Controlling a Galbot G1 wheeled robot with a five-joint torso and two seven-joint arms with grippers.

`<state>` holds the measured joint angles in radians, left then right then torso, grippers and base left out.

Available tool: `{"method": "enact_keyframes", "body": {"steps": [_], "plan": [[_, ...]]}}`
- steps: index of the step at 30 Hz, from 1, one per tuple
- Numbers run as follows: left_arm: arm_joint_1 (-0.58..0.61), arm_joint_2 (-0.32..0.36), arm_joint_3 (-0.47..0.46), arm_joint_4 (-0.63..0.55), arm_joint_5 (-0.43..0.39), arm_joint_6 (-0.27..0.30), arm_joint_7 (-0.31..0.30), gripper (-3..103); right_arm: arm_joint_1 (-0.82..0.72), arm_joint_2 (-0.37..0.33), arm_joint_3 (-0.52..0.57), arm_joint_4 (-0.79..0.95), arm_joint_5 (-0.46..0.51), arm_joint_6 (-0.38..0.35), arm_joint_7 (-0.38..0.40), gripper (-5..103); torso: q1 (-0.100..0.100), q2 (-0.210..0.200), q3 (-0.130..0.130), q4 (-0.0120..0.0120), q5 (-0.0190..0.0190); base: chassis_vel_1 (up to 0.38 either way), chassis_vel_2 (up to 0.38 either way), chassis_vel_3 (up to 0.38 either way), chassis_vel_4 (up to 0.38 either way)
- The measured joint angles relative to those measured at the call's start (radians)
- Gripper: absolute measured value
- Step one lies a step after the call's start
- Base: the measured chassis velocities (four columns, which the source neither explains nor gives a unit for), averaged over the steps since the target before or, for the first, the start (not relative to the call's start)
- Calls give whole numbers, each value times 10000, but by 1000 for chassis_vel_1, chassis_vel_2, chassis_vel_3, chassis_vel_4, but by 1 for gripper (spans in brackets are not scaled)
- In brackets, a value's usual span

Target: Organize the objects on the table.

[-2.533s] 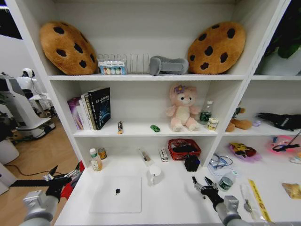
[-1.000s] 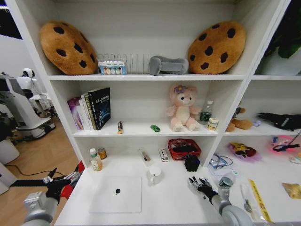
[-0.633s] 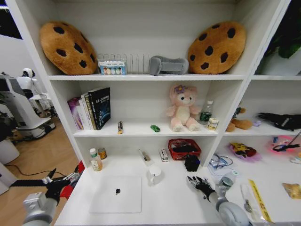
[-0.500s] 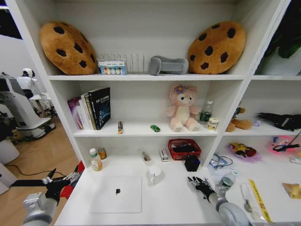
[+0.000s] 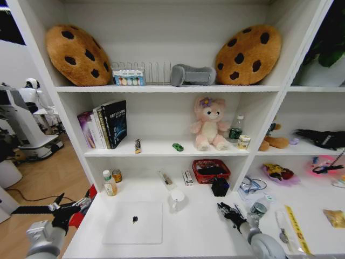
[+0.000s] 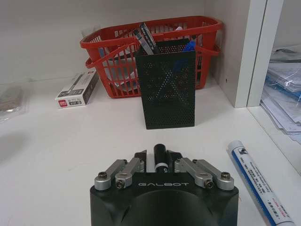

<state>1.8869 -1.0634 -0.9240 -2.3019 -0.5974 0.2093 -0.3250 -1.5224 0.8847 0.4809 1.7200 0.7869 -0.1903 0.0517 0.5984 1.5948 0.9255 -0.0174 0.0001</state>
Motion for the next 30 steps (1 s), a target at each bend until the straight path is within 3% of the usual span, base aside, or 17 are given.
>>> {"method": "enact_keyframes", "body": {"steps": [1, 2, 16, 24, 30], "plan": [[0, -11, 3, 1, 7, 0, 0, 100, 0, -3, 6, -1, 5, 0, -1, 24, 0, 0, 0, 0, 0, 0, 0, 0, 0], [-1, -26, 19, 3, 19, 0, 0, 100, -4, -8, 19, -2, 16, 0, -5, 13, 0, 0, 0, 0, 0, 0, 0, 0, 0], [-20, -24, 21, 21, 29, -1, -17, 100, -43, -56, 224, 262, 1, 124, -207, 12, 0, 0, 1, 0, -2, 0, 0, 0, 0], [-74, -12, 43, 48, 30, -1, -23, 100, 6, -30, 478, 967, -178, 1142, -692, 12, 0, 0, 0, 1, -2, 0, 0, 0, 0], [-91, 22, 25, 48, 0, -1, -25, 100, -14, 115, 745, 914, -1935, 3335, -1160, 12, 0, 0, 0, -1, -1, 0, 0, 0, 0]]}}
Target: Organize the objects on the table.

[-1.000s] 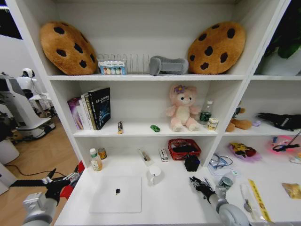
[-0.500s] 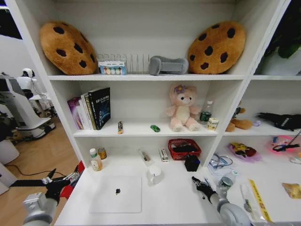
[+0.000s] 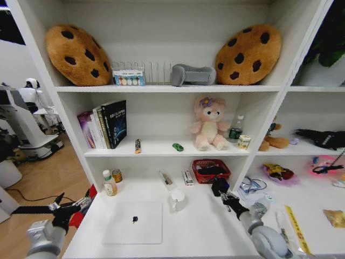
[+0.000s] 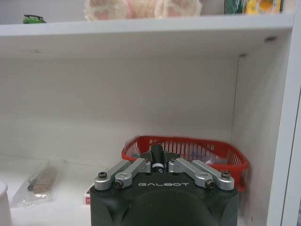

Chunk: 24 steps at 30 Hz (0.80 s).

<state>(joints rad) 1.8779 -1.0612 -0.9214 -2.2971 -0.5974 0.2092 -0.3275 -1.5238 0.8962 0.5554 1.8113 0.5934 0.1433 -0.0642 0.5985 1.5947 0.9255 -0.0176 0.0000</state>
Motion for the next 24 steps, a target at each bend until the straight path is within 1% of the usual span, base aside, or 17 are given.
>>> {"method": "enact_keyframes", "body": {"steps": [3, 5, 6, 7, 8, 13, 19, 24], "plan": [[-8, 8, -1, 0, -5, -1, 0, 100, 1, 27, 33, -37, -169, 211, 2, 12, 0, 0, 0, 0, 0, 0, 0, 0, 0], [-45, 34, 6, 0, -23, 0, -3, 100, 123, 100, -6, -211, -327, 706, 295, 12, 0, 0, 0, -1, -1, 0, 0, 0, 0], [-45, 34, 6, 0, -23, 0, -3, 100, 123, 100, -6, -211, -327, 706, 295, 12, 0, 0, 0, -1, -1, 0, 0, 0, 0], [-56, 46, 18, -5, -25, 0, -8, 100, 298, 117, -75, -443, -406, 990, 408, 12, 1, 0, 0, 1, 1, 0, 0, 0, 0], [-45, 47, 21, -22, -26, 0, -9, 100, 453, 106, -111, -626, -513, 1119, 409, 12, 1, 0, 0, 1, 1, 0, 0, 0, 0], [26, 7, 24, -58, 12, 0, -10, 100, 925, 5, -279, -1028, -548, 1163, 410, 12, 2, 0, 0, 2, 0, 0, 0, 0, 0], [73, -29, 49, -77, 86, -1, -6, 100, 1519, -139, -569, -1220, -151, 889, 504, 12, 3, 0, 1, 2, 0, 0, 0, 0, 0], [68, -17, 76, -74, 92, 1, -4, 100, 1714, -195, -607, -1272, -67, 818, 612, 12, 3, 0, 0, 2, -1, 0, 0, 0, 0]]}}
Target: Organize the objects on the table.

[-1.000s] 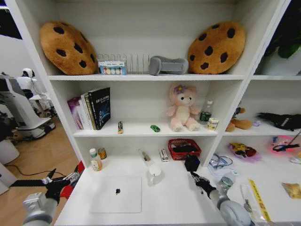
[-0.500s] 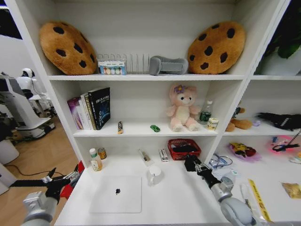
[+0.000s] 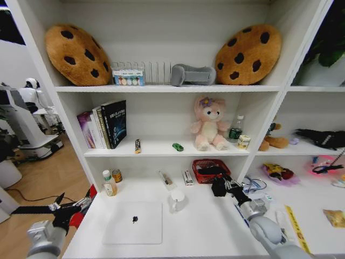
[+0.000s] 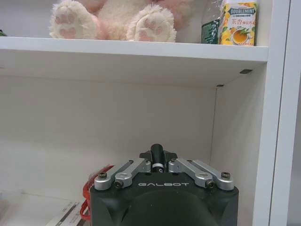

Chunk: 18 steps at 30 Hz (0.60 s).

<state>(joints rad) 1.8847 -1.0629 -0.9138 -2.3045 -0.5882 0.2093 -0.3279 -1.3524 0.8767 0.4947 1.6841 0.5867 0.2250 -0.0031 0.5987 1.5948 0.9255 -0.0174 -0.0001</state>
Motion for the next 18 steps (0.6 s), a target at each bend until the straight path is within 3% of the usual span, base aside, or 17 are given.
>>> {"method": "enact_keyframes", "body": {"steps": [18], "plan": [[-275, 346, 154, 322, -121, 29, 8, 100, 1272, -86, -223, -1247, 26, 299, -159, 12, -1, 0, 0, -5, 1, 0, 0, 0, 0]]}}
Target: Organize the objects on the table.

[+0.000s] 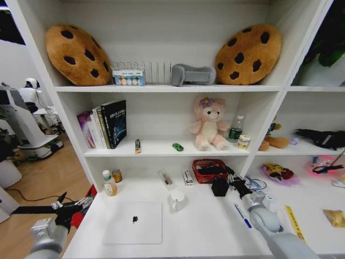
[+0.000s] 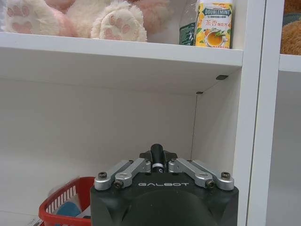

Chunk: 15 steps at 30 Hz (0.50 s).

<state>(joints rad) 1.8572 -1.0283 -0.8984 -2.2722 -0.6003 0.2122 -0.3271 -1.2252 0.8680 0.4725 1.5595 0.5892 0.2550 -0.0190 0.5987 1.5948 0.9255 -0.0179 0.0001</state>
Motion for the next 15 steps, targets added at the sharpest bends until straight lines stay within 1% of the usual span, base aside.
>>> {"method": "enact_keyframes", "body": {"steps": [5, 15], "plan": [[-10, 17, -3, 34, -25, 2, 0, 100, 373, 65, -186, -285, -70, 72, -51, 12, 0, 0, 0, 7, 0, 0, 0, 0, 0], [-48, 68, 21, 117, -67, 14, 1, 100, 1129, 223, -623, -966, -299, 385, -228, 12, 0, 0, 0, 4, -1, 0, 0, 0, 0]]}}
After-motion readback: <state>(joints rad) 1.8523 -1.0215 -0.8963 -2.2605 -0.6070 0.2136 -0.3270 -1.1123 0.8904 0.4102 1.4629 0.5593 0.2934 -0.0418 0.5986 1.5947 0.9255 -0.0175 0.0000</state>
